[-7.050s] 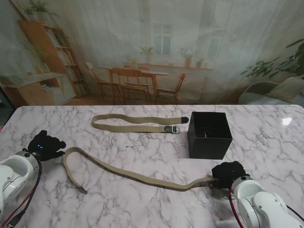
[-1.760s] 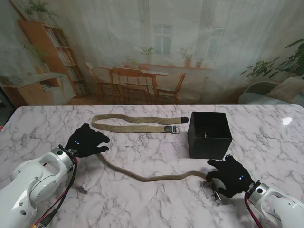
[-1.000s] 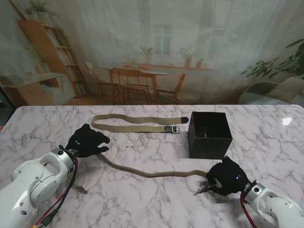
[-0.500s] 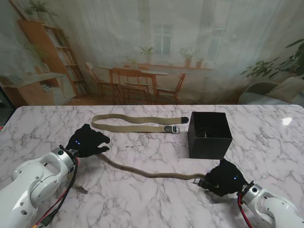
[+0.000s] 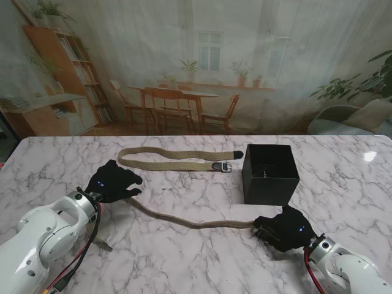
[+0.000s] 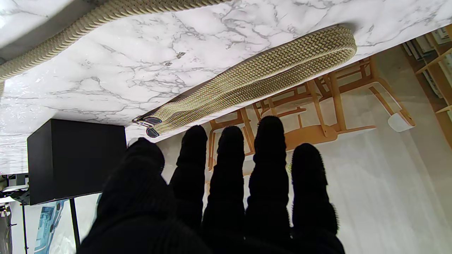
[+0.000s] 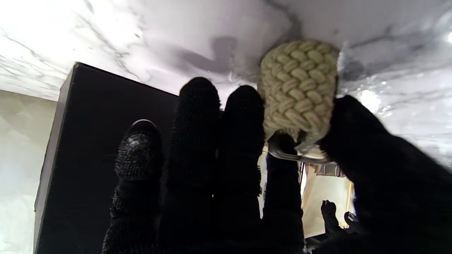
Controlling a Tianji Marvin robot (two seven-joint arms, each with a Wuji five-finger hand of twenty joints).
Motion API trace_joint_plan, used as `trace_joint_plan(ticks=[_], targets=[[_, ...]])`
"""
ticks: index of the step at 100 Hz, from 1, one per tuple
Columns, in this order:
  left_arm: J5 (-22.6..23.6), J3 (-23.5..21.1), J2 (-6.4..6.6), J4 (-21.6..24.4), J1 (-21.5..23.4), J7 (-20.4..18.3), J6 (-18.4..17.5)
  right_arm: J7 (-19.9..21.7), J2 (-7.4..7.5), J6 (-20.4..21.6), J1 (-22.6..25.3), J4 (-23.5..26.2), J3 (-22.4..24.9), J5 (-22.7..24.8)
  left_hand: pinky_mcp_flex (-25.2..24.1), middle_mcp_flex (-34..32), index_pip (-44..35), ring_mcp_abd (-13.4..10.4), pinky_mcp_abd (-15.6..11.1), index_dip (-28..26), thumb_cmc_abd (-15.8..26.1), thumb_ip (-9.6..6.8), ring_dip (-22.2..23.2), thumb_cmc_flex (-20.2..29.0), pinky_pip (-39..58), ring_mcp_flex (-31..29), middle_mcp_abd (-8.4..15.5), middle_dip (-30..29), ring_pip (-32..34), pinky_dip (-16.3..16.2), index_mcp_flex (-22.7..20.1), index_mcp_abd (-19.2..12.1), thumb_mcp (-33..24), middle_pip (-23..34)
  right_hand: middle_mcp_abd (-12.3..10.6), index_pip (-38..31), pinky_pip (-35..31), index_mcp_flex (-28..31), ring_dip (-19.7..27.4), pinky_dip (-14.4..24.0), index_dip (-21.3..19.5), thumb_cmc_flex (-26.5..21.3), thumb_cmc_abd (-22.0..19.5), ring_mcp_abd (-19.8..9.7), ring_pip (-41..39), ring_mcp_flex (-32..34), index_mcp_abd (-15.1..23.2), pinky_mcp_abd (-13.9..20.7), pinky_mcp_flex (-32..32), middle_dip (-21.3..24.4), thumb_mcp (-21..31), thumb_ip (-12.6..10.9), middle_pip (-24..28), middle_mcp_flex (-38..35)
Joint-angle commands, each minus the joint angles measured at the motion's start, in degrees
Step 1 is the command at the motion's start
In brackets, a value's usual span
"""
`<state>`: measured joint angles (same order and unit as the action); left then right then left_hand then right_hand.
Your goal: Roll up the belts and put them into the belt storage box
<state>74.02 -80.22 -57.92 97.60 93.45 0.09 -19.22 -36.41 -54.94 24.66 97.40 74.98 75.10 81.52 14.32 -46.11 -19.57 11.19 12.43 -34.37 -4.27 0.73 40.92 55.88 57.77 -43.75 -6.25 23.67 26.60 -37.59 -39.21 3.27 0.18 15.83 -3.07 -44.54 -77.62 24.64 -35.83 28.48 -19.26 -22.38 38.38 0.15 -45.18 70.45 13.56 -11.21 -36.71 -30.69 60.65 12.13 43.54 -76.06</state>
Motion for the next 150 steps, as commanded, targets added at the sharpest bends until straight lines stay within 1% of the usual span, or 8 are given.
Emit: trace_joint_plan(ticks=[1, 35, 59, 72, 87, 99, 116, 150], targets=[[-0.2, 0.2, -0.16, -0.2, -0.1, -0.7, 0.2, -0.2, 0.31, 0.9, -0.3, -0.5, -0.2, 0.4, 0.1, -0.8, 0.5, 1.3, 1.9, -0.2, 1.4, 0.09, -0.3, 1.5, -1.2, 0.1, -1.5, 0.4, -0.7, -0.2, -0.3, 1.5, 0.5, 0.3, -4.9, 3.7, -0.7, -8.5, 0.1, -0.8, 2.8, -4.2, 0.7, -1.6, -0.5, 1.9, 3.0, 0.7, 0.2, 0.6, 6.2, -1.4, 2.6, -4.3], [-0.3, 0.2, -0.17, -0.3, -0.1, -0.6, 0.2, 1.1, -0.3, -1.0, -0.1, -0.4, -0.7, -1.1, 0.3, -1.1, 0.5, 1.3, 1.8, -0.1, 1.1, 0.05, -0.3, 2.4, -1.1, -0.1, -1.5, 0.5, -0.6, 0.0, 0.1, 1.5, 0.3, 0.6, -3.4, -2.0, -0.3, -17.8, -0.4, -1.2, 5.3, -5.8, -6.3, -0.7, -2.7, 5.0, -23.4, -0.7, -1.2, 1.7, 7.2, -4.8, 4.9, -7.6], [-0.3, 0.3, -0.17, -0.4, -0.1, -0.3, 0.1, 2.6, -1.04, -1.6, 0.0, -0.5, -1.1, -3.5, 0.3, -1.0, 0.7, 1.3, 1.8, 0.1, 0.8, 0.09, -0.4, 2.8, -1.1, -0.2, -1.4, 0.5, -0.5, 0.2, 0.5, 1.4, 0.3, 0.7, 0.0, -3.3, -1.7, -11.0, -1.0, -1.0, 4.2, -12.1, -10.7, 2.5, -12.4, 5.1, 0.6, -4.5, -3.4, -0.7, 6.6, -5.9, 13.4, -7.6], [-0.3, 0.3, -0.18, -0.5, -0.1, -0.2, 0.0, 4.1, -1.19, -1.3, 0.3, 0.0, -0.6, -4.0, 0.3, -1.0, 0.8, 1.2, 1.7, 0.1, 0.9, 0.12, -0.4, 2.8, -1.1, -0.2, -1.4, 0.5, -0.5, 0.3, 0.6, 1.4, 0.4, 0.7, 0.3, -2.7, -1.8, 3.4, 0.8, -1.5, 3.0, -11.1, -11.5, 2.6, -13.1, 5.0, -3.0, -3.9, -3.5, 0.1, 5.9, -5.6, 13.6, -7.6], [-0.4, 0.4, -0.18, -0.6, -0.2, -0.1, 0.1, 2.5, -0.92, -1.2, -0.2, -0.8, -1.2, -3.3, 0.3, -1.0, 0.8, 1.2, 1.8, 0.1, 1.0, 0.1, -0.4, 2.8, -1.1, -0.2, -1.4, 0.5, -0.5, 0.4, 0.6, 1.4, 0.4, 0.7, -0.3, -12.9, -0.5, 17.5, 3.6, -2.1, 17.4, -12.9, -7.5, 1.9, -5.6, 4.8, -2.5, -2.6, -1.8, 2.7, -0.6, 4.0, 6.3, -7.5], [-0.4, 0.4, -0.19, -0.6, -0.2, -0.2, 0.1, 2.1, -0.86, -1.0, -0.6, -1.2, -1.5, -3.3, 0.2, -1.0, 0.8, 1.3, 1.9, 0.2, 1.1, 0.1, -0.4, 2.6, -1.1, -0.1, -1.4, 0.5, -0.5, 0.4, 0.6, 1.5, 0.4, 0.7, -1.0, -17.2, 0.1, 21.3, 4.2, -2.3, 14.6, -7.4, -6.2, 1.0, -2.1, 4.7, -8.0, -1.3, -1.4, 3.6, -2.4, 4.4, 3.2, -7.5], [-0.6, 0.5, -0.19, -0.6, -0.3, -0.5, 0.2, 3.8, -0.82, -0.4, -0.4, -0.6, -1.0, -3.2, 0.1, -0.9, 0.9, 1.3, 1.9, 0.3, 1.3, 0.09, -0.4, 2.5, -1.1, 0.0, -1.5, 0.5, -0.6, 0.4, 0.6, 1.6, 0.5, 0.7, -0.9, -5.5, 1.4, 28.4, 4.0, -2.4, -3.8, 6.2, -9.0, 0.7, 4.5, 4.6, -13.4, -0.1, -0.5, 5.5, -4.3, -3.5, -2.2, -7.6], [-0.7, 0.6, -0.18, -0.7, -0.4, -0.7, 0.1, 23.8, -1.6, 5.3, 5.0, 10.4, 6.8, -5.5, 0.0, -1.0, 1.0, 1.4, 1.8, 0.3, 1.3, 0.09, -0.4, 2.3, -1.2, 0.0, -1.6, 0.5, -0.6, 0.5, 0.7, 1.6, 0.5, 0.7, -2.4, 2.1, 7.0, 16.0, 5.5, -1.0, -6.8, 8.5, -7.5, -1.7, 16.5, -4.0, -23.5, 2.1, 5.2, 10.0, -26.2, -6.7, -18.5, -0.2]])
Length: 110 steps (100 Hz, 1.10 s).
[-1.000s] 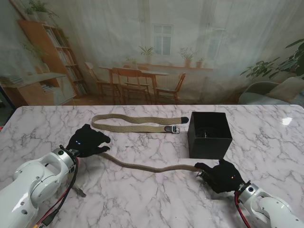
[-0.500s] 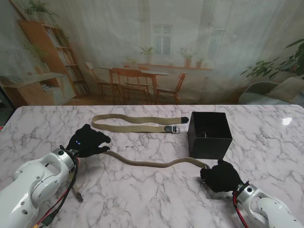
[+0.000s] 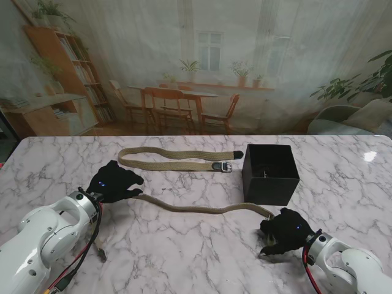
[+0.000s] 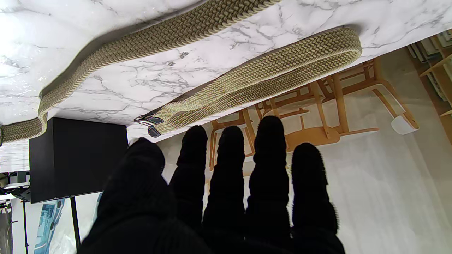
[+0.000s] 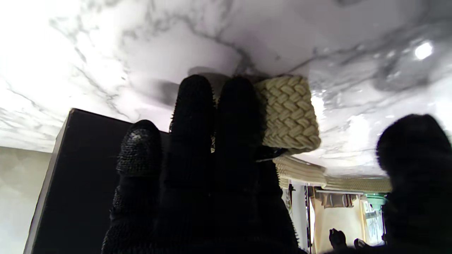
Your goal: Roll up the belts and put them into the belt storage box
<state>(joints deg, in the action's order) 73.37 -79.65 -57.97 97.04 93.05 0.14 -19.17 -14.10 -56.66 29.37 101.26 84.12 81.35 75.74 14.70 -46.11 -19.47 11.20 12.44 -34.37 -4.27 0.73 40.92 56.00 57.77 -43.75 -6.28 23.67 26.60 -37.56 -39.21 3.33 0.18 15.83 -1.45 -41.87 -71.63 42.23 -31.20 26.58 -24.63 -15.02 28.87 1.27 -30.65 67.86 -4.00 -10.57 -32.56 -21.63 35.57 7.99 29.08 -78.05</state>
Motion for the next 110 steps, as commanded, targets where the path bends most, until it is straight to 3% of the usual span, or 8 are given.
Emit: trace_joint_plan(ticks=[1, 22, 29, 38, 60, 80, 98, 110], targets=[[-0.1, 0.0, -0.13, -0.1, 0.1, -0.8, 0.1, 1.8, 0.12, 0.8, 1.2, 1.4, 0.7, 0.3, -0.3, -1.0, 0.9, 1.3, 1.8, 0.3, 1.3, 0.09, -0.4, 2.2, -1.2, 0.0, -1.5, 0.5, -0.5, 0.5, 0.7, 1.6, 0.5, 0.6, -4.3, -0.5, 1.1, -1.8, 1.0, 0.9, -1.5, 1.0, 2.5, -3.0, 2.2, -1.5, -6.0, 1.5, 1.0, 1.2, -0.8, -2.8, -4.3, 2.1], [0.0, -0.3, -0.16, -0.1, 0.2, -0.5, 0.2, 9.1, 0.11, 2.9, 3.4, 6.5, 3.6, 0.4, -0.3, -1.0, 0.9, 1.3, 1.8, 0.3, 1.2, 0.09, -0.4, 2.4, -1.2, 0.0, -1.5, 0.5, -0.5, 0.5, 0.7, 1.6, 0.4, 0.7, -7.6, 0.8, 3.2, -7.3, 4.2, 0.2, -2.5, -11.6, 8.3, -7.7, 6.7, -4.0, -7.0, 4.6, 1.0, 4.8, 8.0, -10.1, -7.3, 5.6], [0.0, -0.3, -0.15, -0.1, 0.2, -0.4, 0.1, 10.0, 0.1, 2.8, 3.8, 7.2, 3.8, 0.4, -0.3, -1.0, 0.9, 1.3, 1.8, 0.2, 1.2, 0.08, -0.4, 2.6, -1.2, -0.1, -1.5, 0.5, -0.5, 0.5, 0.7, 1.6, 0.4, 0.7, -7.9, 0.6, 3.2, -8.9, 5.4, 0.0, -2.7, -11.4, 17.8, -8.1, 7.5, -4.6, -7.3, 5.8, 0.5, 4.6, 39.1, -2.4, -10.1, 5.5], [0.0, -0.3, -0.15, -0.2, 0.2, -0.4, 0.1, 9.1, 0.32, 1.7, 3.8, 7.2, 3.5, 2.3, -0.3, -1.0, 0.9, 1.3, 1.7, 0.2, 1.2, 0.09, -0.4, 2.6, -1.2, -0.1, -1.5, 0.5, -0.5, 0.5, 0.7, 1.6, 0.4, 0.7, -9.1, -2.2, 2.4, -6.3, 4.0, -0.1, -3.5, -18.3, 21.9, -8.5, 7.3, -3.0, -5.8, 7.4, -1.7, 5.3, 47.8, 1.8, -9.2, 3.5], [0.0, -0.3, -0.14, -0.2, 0.2, -0.4, 0.0, 3.8, 0.37, -0.7, 1.7, 2.5, 1.0, 1.9, -0.2, -1.0, 0.8, 1.3, 1.8, 0.2, 1.3, 0.11, -0.4, 2.6, -1.2, -0.1, -1.4, 0.5, -0.5, 0.6, 0.6, 1.5, 0.4, 0.7, -5.7, -18.2, 0.1, 1.4, 5.9, -0.2, 11.1, -15.2, 16.6, -5.7, 3.1, 1.3, 1.9, 5.4, -4.7, 7.2, 34.6, 4.4, -5.0, -3.8], [-0.3, -0.3, -0.16, -0.3, 0.1, -0.6, -0.1, -2.3, 0.43, -3.7, 0.6, -1.0, -1.2, 2.3, -0.3, -1.0, 0.9, 1.3, 1.8, 0.3, 1.5, 0.17, -0.4, 2.1, -1.2, 0.0, -1.6, 0.5, -0.6, 0.6, 0.7, 1.6, 0.6, 0.7, -2.7, -22.9, -0.4, 4.9, -1.2, 3.2, 5.0, -13.4, 11.8, 0.2, -4.3, 3.5, 18.7, -4.3, 1.6, -2.0, 25.4, 5.8, 4.9, -4.3], [-0.5, -0.3, -0.18, -0.3, 0.1, -0.5, 0.0, 0.7, -0.34, -4.1, 1.8, 0.0, -0.3, -1.2, -0.4, -1.0, 1.0, 1.5, 1.8, 0.3, 1.6, 0.2, -0.4, 2.0, -1.2, 0.0, -1.6, 0.5, -0.6, 0.6, 0.7, 1.7, 0.6, 0.6, 2.5, -21.6, 2.9, 5.5, -3.4, 4.8, -0.2, -11.0, 8.8, 3.1, -1.6, -7.1, 26.3, -9.6, 6.9, -10.4, 22.3, 6.3, 2.3, 16.3], [-0.6, -0.4, -0.19, -0.3, 0.2, -0.5, 0.0, 2.8, -0.81, -3.2, 2.2, 0.6, 0.5, -3.8, -0.4, -0.9, 1.1, 1.4, 1.9, 0.4, 1.7, 0.22, -0.4, 1.8, -1.2, 0.1, -1.6, 0.5, -0.6, 0.6, 0.7, 1.7, 0.6, 0.6, 6.0, -21.9, 4.7, 6.7, -2.9, 5.8, -0.8, -11.2, 9.0, 2.2, -2.7, -14.9, 26.0, -12.7, 8.1, -6.0, 22.2, 6.2, -0.4, 33.5]])
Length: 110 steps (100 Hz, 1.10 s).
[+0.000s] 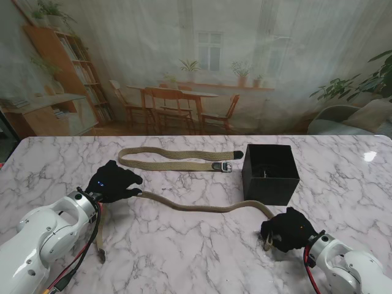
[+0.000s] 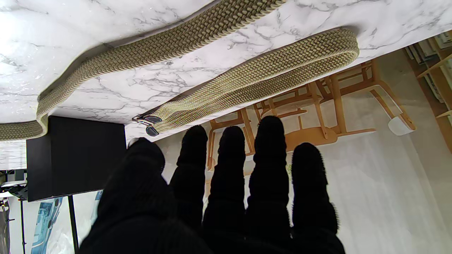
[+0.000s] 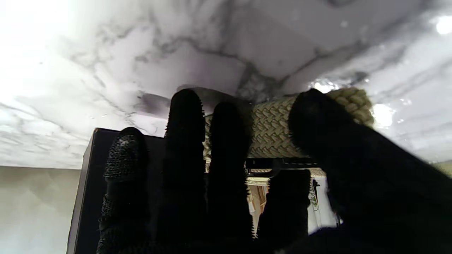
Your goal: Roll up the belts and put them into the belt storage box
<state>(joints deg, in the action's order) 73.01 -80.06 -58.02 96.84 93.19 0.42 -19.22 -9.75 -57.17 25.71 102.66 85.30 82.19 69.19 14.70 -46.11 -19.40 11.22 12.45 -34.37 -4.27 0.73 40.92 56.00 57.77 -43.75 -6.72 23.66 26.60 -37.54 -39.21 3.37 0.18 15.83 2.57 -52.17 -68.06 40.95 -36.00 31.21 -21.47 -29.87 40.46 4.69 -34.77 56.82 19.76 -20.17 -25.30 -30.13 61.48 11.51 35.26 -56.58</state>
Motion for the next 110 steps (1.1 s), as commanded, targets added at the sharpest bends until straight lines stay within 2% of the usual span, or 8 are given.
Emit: trace_joint_plan(ticks=[1, 33, 55, 60, 78, 89, 105, 110], targets=[[-0.2, 0.0, -0.15, -0.1, 0.1, -0.8, 0.0, -1.4, -0.33, 0.6, 0.9, -0.6, -0.3, 2.6, -0.4, -0.9, 1.0, 1.4, 1.9, 0.4, 1.7, 0.21, -0.4, 1.8, -1.2, 0.1, -1.2, 0.5, -0.6, 0.6, 0.7, 1.7, 0.6, 0.6, 2.2, -11.7, 1.4, 8.2, 2.1, 1.1, -3.8, 3.7, -2.5, -1.2, 1.6, -4.7, 2.1, -3.5, 1.0, 2.8, -3.7, 2.7, -6.7, 13.1], [-0.4, -0.1, -0.17, -0.1, 0.1, -0.7, 0.0, -1.0, -0.4, 1.1, 0.9, -0.6, -0.3, 2.0, -0.5, -0.9, 1.1, 1.4, 1.9, 0.3, 1.7, 0.22, -0.4, 1.8, -1.3, 0.1, -1.2, 0.5, -0.6, 0.5, 0.7, 1.6, 0.6, 0.5, 8.7, -15.1, 12.2, 10.8, 17.4, -3.6, 5.4, 3.3, -0.1, 2.9, 19.6, -19.4, 0.5, -7.7, 6.4, 18.1, -2.6, 2.8, -17.7, 31.9], [-0.4, -0.2, -0.16, -0.1, 0.2, -0.8, -0.2, 0.5, -0.74, 0.1, 0.8, -0.8, -0.8, -0.2, -0.5, -0.9, 1.1, 1.5, 2.0, 0.3, 1.8, 0.26, -0.4, 1.6, -1.3, 0.1, -1.3, 0.5, -0.6, 0.5, 0.6, 1.7, 0.6, 0.5, 10.0, -15.6, 15.8, 10.5, 21.1, -7.3, 5.5, 3.0, -0.9, 5.3, 23.3, -21.4, -0.8, -8.4, 8.4, 19.6, -1.9, 2.8, -19.9, 31.3], [-0.4, -0.2, -0.17, -0.1, 0.2, -0.8, -0.2, 0.7, -0.77, -0.3, 0.7, -1.0, -1.0, -0.5, -0.5, -0.9, 1.1, 1.5, 1.9, 0.3, 1.7, 0.26, -0.4, 1.6, -1.3, 0.1, -1.2, 0.5, -0.6, 0.5, 0.7, 1.6, 0.6, 0.5, 9.0, -15.9, 15.7, 9.9, 21.3, -7.7, 5.1, 2.6, -1.7, 4.9, 23.0, -20.5, -1.7, -8.0, 7.9, 18.9, -2.2, 2.9, -18.2, 28.2], [-0.4, -0.2, -0.16, -0.1, 0.2, -0.8, -0.2, -4.0, -0.99, -0.7, -0.4, -3.3, -2.3, -0.7, -0.5, -1.0, 1.1, 1.4, 1.9, 0.3, 1.8, 0.27, -0.4, 1.5, -1.3, 0.2, -1.2, 0.5, -0.6, 0.5, 0.6, 1.7, 0.6, 0.5, -1.2, -19.9, 11.4, 1.0, 17.4, -8.2, 1.4, -0.3, -7.0, 0.1, 17.0, -13.7, -0.7, -5.6, 4.9, 9.2, -6.1, 3.4, -2.5, 13.1], [-0.5, -0.2, -0.16, -0.2, 0.2, -0.9, -0.3, -7.4, -0.91, -1.0, -1.0, -4.6, -3.1, 0.4, -0.5, -1.0, 1.2, 1.5, 2.0, 0.3, 1.8, 0.26, -0.4, 1.5, -1.3, 0.1, -1.2, 0.5, -0.6, 0.5, 0.6, 1.7, 0.6, 0.5, -2.9, -22.1, 8.1, -0.8, 13.9, -6.6, 2.7, -0.7, -8.5, -2.2, 12.6, -8.8, -1.0, -2.5, 2.2, 3.8, -7.6, 3.9, 2.8, 2.1], [-0.5, -0.1, -0.15, -0.3, 0.1, -0.8, -0.3, -12.9, -0.7, -2.0, -2.2, -6.5, -4.6, 2.3, -0.5, -1.0, 1.2, 1.4, 1.9, 0.3, 1.8, 0.26, -0.4, 1.6, -1.4, 0.1, -1.1, 0.5, -0.6, 0.5, 0.6, 1.7, 0.6, 0.5, -2.1, -22.2, 2.2, 0.0, 9.8, -4.2, 4.6, 0.6, -8.3, -4.8, 6.1, -0.7, -1.1, 2.3, -2.6, -0.7, -8.0, 4.3, 8.2, -10.0], [-0.5, -0.1, -0.15, -0.3, 0.1, -0.8, -0.3, -15.0, -0.53, -2.3, -2.7, -7.2, -5.3, 3.2, -0.5, -0.9, 1.2, 1.5, 2.0, 0.3, 1.8, 0.24, -0.4, 1.7, -1.3, 0.1, -1.2, 0.5, -0.6, 0.5, 0.6, 1.6, 0.5, 0.5, -3.9, -20.3, 0.3, -1.3, 8.8, -3.9, 3.5, 1.0, -7.8, -5.8, 4.7, 1.9, -0.5, 3.7, -4.2, -1.4, -7.4, 4.4, 9.2, -14.0]])
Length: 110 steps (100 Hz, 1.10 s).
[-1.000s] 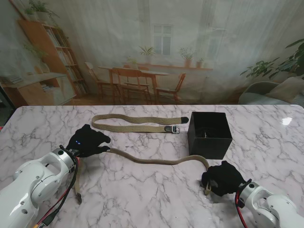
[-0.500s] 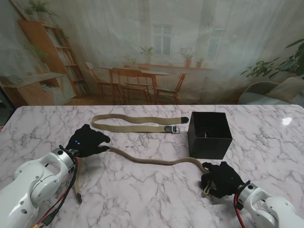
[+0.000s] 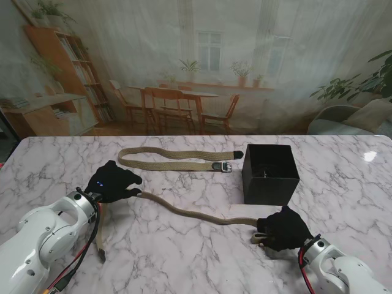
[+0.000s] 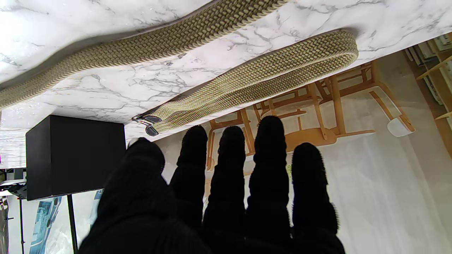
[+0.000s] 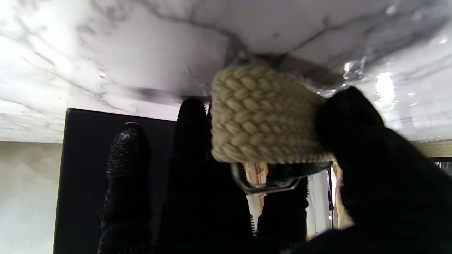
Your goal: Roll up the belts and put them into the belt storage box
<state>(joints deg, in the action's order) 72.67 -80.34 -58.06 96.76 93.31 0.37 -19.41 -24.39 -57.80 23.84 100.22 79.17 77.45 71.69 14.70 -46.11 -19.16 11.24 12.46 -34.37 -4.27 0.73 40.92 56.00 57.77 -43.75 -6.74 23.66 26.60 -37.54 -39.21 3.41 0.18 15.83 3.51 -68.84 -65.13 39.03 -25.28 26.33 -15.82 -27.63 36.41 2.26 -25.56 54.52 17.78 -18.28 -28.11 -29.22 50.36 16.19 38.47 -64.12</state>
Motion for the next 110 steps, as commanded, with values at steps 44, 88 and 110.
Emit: trace_joint_plan(ticks=[44, 88, 110], targets=[[-0.3, 0.5, -0.09, -0.5, -0.4, -0.8, -0.2, -4.4, 0.72, 0.2, -2.3, -3.4, -3.0, 2.4, -0.5, -1.0, 1.0, 1.3, 1.9, 0.3, 1.6, 0.25, -0.4, 1.8, -1.3, 0.0, -1.1, 0.5, -0.6, 0.4, 0.8, 1.6, 0.6, 0.6, -4.8, 29.1, -7.1, -23.7, -5.4, -0.7, 1.1, -6.1, -11.0, -2.2, -8.6, 16.2, 6.7, 0.0, -6.4, -1.0, 11.3, -9.0, 5.4, -19.4], [-0.3, 0.4, -0.11, -0.6, -0.4, -0.5, -0.2, 4.6, 1.13, 4.3, -0.8, 1.7, -0.3, 3.4, -0.4, -1.0, 0.9, 1.4, 1.9, 0.2, 1.5, 0.24, -0.4, 2.2, -1.3, 0.1, -1.1, 0.5, -0.6, 0.5, 0.8, 1.5, 0.5, 0.7, -8.3, 22.7, -5.5, 8.7, -3.3, 0.0, -4.3, 11.7, -6.2, -4.7, -2.7, 12.6, -15.1, 4.9, -3.9, 6.1, 5.8, -8.4, -8.6, -17.0], [-0.4, 0.4, -0.1, -0.7, -0.4, -0.5, -0.3, 17.6, 1.73, 7.9, 1.7, 9.8, 3.6, 5.9, -0.4, -1.0, 0.8, 1.4, 1.9, 0.2, 1.5, 0.22, -0.4, 2.3, -1.3, 0.0, -1.0, 0.5, -0.5, 0.5, 0.8, 1.5, 0.5, 0.7, -4.8, 32.0, -2.1, -3.8, -1.4, 0.3, -5.2, 14.9, -8.7, -2.8, 2.7, 4.1, -21.0, 6.6, 1.6, 5.6, -1.9, -9.3, -11.7, -6.0]])
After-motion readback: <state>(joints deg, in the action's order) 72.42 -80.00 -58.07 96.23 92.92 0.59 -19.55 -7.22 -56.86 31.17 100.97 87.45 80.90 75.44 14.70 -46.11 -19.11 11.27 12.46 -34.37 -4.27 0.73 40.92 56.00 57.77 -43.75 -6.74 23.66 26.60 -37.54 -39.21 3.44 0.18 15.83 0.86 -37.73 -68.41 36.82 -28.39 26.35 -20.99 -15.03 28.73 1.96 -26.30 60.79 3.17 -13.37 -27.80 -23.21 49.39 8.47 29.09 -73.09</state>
